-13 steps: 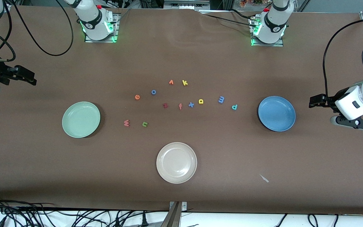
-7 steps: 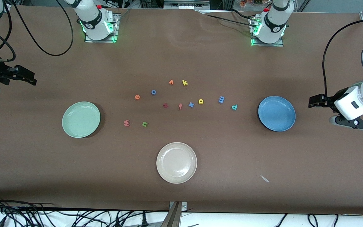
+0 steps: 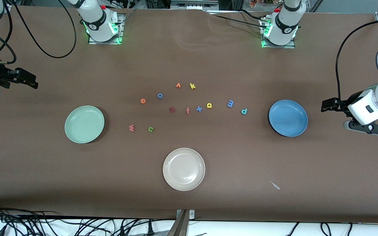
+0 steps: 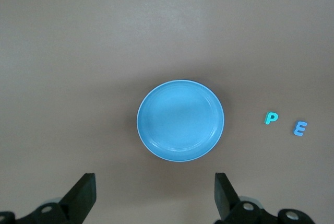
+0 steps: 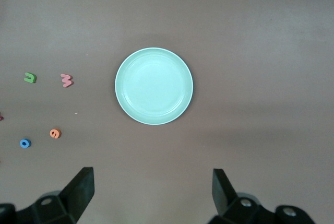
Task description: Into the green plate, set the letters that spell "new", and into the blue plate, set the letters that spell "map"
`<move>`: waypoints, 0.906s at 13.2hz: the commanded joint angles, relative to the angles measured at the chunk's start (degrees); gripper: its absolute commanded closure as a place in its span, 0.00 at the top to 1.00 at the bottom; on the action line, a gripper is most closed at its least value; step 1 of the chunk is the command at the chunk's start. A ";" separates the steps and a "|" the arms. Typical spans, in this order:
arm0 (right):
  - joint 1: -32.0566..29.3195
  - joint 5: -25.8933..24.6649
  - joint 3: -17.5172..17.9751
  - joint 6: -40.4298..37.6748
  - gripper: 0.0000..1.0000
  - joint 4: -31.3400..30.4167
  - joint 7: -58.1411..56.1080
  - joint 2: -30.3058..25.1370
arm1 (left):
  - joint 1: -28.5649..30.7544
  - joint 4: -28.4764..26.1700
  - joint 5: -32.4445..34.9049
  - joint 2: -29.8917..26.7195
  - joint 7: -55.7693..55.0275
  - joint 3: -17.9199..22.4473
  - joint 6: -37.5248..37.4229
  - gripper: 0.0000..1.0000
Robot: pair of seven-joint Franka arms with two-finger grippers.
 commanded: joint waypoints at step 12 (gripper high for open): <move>0.23 -0.54 -0.23 -0.29 1.00 -0.29 -0.70 -0.38 | -0.58 -12.52 -4.94 -0.59 -20.73 -12.33 9.94 1.00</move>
